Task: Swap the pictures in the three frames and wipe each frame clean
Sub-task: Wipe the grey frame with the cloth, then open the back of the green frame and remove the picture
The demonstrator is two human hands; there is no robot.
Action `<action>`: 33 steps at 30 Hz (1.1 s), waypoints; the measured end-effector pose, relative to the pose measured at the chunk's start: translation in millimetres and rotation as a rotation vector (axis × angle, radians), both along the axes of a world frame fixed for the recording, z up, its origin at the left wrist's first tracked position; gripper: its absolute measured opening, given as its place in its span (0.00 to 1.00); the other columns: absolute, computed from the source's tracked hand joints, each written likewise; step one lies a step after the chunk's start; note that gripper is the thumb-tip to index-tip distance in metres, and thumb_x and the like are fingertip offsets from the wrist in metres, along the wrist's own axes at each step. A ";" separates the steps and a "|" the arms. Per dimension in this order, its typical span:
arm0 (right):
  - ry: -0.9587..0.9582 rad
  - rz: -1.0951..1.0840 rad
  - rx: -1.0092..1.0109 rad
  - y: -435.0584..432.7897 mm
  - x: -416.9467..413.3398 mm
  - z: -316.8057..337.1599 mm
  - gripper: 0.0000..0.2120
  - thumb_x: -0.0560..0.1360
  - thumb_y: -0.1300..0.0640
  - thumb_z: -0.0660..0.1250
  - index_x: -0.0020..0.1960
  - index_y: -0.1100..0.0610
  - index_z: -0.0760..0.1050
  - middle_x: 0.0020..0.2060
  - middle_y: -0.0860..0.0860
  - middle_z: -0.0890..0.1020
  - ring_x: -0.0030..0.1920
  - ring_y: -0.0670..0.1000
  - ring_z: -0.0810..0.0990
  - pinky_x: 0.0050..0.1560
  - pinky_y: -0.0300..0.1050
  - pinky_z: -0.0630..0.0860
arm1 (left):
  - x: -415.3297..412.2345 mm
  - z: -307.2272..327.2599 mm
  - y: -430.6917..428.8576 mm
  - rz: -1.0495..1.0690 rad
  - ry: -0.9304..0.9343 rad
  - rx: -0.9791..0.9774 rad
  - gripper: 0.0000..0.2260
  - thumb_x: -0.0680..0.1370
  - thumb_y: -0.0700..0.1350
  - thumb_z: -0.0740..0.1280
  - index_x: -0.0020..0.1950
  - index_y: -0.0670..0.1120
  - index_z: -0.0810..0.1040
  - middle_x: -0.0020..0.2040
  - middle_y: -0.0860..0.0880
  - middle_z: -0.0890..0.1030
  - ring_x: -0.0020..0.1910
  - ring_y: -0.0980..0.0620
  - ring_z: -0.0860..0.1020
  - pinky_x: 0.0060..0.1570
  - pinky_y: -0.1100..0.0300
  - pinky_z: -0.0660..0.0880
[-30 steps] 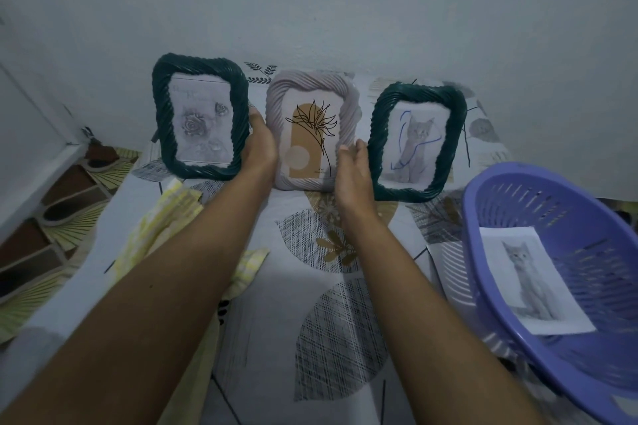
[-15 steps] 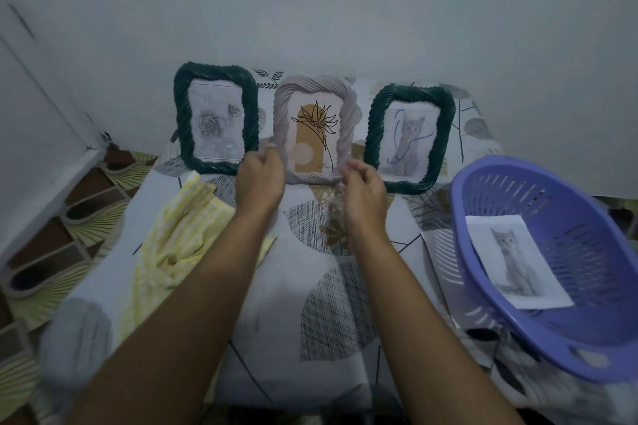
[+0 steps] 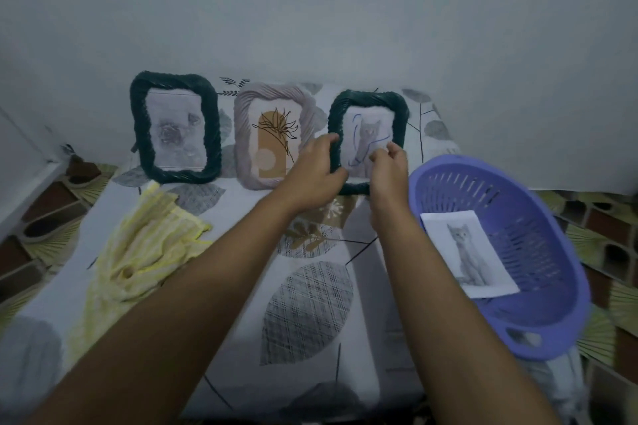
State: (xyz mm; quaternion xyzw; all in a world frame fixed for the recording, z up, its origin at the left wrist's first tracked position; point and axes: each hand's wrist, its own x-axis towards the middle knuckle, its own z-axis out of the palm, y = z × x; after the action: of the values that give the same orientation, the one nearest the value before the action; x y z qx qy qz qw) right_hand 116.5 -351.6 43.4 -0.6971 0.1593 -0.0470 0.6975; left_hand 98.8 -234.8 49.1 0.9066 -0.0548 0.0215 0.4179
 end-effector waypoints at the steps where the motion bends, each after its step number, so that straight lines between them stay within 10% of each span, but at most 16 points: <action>1: 0.012 -0.036 -0.001 0.9 7.2 0.7 0.31 0.71 0.50 0.57 0.75 0.50 0.64 0.70 0.53 0.71 0.66 0.56 0.73 0.67 0.58 0.72 | 5.0 -1.6 -5.5 -0.023 0.004 0.015 0.33 0.80 0.44 0.63 0.81 0.43 0.49 0.80 0.43 0.54 0.78 0.45 0.56 0.76 0.49 0.57; 6: 0.027 -0.196 0.056 5.9 30.8 -5.7 0.39 0.68 0.46 0.52 0.79 0.50 0.57 0.77 0.52 0.63 0.76 0.56 0.62 0.75 0.61 0.61 | 26.5 -12.6 -25.6 0.026 -0.022 -0.041 0.42 0.80 0.44 0.64 0.80 0.44 0.35 0.81 0.43 0.40 0.80 0.47 0.41 0.78 0.48 0.44; 21: 0.087 -0.240 0.119 13.4 25.9 -5.6 0.28 0.78 0.49 0.53 0.78 0.52 0.61 0.75 0.53 0.67 0.74 0.59 0.64 0.73 0.60 0.61 | 37.6 -19.8 -22.6 0.229 0.040 -0.247 0.41 0.66 0.57 0.58 0.79 0.46 0.56 0.77 0.43 0.65 0.75 0.44 0.65 0.73 0.43 0.64; 33: 0.033 -0.077 0.131 14.9 -41.6 39.7 0.39 0.69 0.43 0.53 0.79 0.54 0.57 0.78 0.51 0.60 0.77 0.57 0.58 0.74 0.64 0.58 | -37.6 24.0 5.3 0.238 0.036 -0.605 0.28 0.78 0.33 0.60 0.78 0.48 0.63 0.60 0.61 0.75 0.66 0.47 0.75 0.64 0.42 0.75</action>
State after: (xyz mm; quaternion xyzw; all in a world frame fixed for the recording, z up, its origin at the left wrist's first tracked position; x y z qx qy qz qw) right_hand 74.9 -336.8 83.1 -0.6441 0.2003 -0.0520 0.7365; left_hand 61.1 -229.5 73.1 0.7417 0.0676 0.0696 0.6636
